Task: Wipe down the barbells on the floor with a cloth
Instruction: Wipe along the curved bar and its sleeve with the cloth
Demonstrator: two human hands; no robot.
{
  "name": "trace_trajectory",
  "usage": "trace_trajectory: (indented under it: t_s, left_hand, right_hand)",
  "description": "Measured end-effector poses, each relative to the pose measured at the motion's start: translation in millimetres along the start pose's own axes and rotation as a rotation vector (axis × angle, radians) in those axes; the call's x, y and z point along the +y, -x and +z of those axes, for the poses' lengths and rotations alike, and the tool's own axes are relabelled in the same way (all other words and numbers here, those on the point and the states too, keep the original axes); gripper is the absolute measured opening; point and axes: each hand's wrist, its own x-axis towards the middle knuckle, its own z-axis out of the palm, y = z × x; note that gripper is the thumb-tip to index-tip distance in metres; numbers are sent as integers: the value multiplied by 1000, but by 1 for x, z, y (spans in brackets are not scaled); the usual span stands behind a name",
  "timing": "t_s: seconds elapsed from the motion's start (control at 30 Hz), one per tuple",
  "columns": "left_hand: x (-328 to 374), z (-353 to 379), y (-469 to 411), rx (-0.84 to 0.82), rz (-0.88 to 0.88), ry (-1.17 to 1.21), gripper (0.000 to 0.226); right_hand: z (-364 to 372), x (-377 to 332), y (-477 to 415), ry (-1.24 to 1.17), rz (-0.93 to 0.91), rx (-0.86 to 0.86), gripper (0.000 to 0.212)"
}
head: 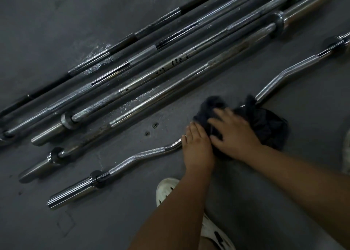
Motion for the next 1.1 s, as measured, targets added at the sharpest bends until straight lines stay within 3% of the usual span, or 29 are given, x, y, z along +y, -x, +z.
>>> trace_trajectory:
  t_s: [0.1, 0.2, 0.27, 0.37, 0.4, 0.5, 0.53, 0.67, 0.7, 0.83, 0.87, 1.03, 1.1]
  left_hand:
    - [-2, -3, 0, -18, 18, 4, 71]
    - [-2, 0, -1, -14, 13, 4, 83]
    - [-2, 1, 1, 6, 10, -17, 83]
    - [-2, -3, -1, -32, 20, 9, 77]
    - [-2, -4, -2, -43, 29, 8, 78]
    - [-4, 0, -3, -17, 31, -12, 79]
    - [-4, 3, -3, 0, 26, -27, 80]
    - [-2, -1, -4, -15, 14, -38, 76]
    - [-2, -1, -4, -27, 24, -31, 75]
    - [-5, 2, -4, 6, 25, -55, 82]
    - [-4, 3, -4, 6, 23, -59, 83]
    - [-1, -3, -2, -50, 14, -33, 81]
    - [-3, -6, -3, -56, 27, -34, 81]
  right_hand:
    - [-15, 11, -11, 94, -125, 42, 40]
    - [-27, 32, -18, 44, 233, 198, 24]
    - [-22, 14, -12, -73, 197, 175, 39]
    - [-19, -2, -4, -9, -116, -4, 75]
    - [-26, 8, -11, 30, -62, -13, 75]
    - [-40, 30, -28, 82, 369, 37, 57]
    - [-40, 24, -26, 118, 371, 43, 53]
    - [-25, -17, -8, 46, -90, -75, 49]
    - [-30, -10, -13, 32, -110, -76, 48]
    - [-50, 42, -41, 106, 260, -20, 68]
    - [-46, 40, -34, 173, 278, -29, 70]
    - [-8, -8, 1, 28, -112, -135, 72]
    - [-21, 19, -17, 91, -120, -46, 63]
